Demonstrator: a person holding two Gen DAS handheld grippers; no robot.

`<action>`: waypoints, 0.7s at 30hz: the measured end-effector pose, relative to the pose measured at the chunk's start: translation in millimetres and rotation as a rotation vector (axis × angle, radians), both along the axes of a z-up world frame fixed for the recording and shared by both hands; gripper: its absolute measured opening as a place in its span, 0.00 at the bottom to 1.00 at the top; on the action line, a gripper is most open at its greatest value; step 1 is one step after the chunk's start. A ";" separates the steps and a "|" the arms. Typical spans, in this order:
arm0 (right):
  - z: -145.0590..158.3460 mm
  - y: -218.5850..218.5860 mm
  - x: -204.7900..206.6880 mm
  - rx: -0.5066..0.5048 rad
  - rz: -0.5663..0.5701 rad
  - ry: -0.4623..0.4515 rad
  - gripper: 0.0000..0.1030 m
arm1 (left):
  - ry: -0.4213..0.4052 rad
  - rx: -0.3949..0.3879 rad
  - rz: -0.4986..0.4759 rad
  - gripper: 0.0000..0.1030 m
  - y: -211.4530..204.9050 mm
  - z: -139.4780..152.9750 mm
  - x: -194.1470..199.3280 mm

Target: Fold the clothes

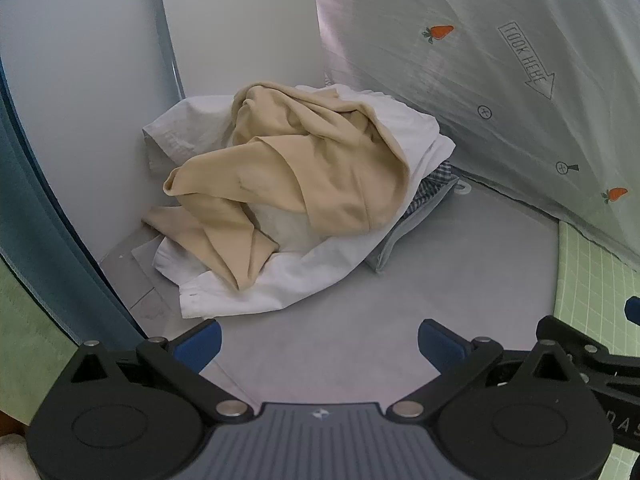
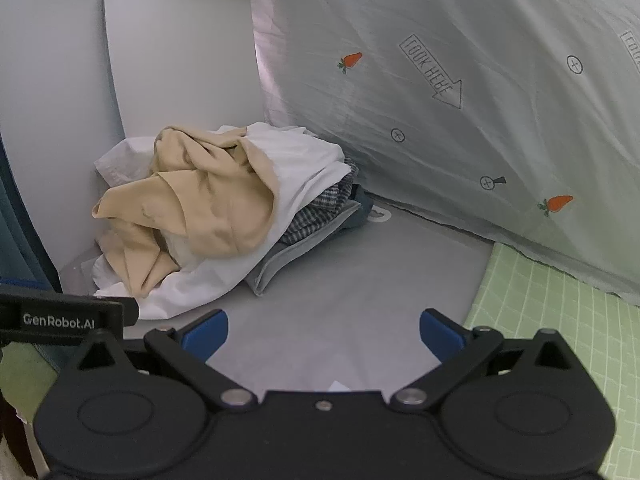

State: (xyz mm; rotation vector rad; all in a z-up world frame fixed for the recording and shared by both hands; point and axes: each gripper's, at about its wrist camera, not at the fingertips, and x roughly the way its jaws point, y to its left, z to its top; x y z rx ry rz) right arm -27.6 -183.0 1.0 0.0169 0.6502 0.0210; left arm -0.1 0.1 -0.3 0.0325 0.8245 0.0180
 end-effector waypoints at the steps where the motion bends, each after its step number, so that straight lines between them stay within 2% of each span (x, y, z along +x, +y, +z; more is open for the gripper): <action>1: 0.3 0.1 0.3 0.000 0.000 -0.001 1.00 | 0.000 0.000 0.000 1.00 0.1 -0.3 -0.1; 21: -1.0 -1.4 -0.8 -0.006 0.001 0.001 1.00 | 0.002 0.003 -0.007 1.00 -0.8 -3.2 -1.8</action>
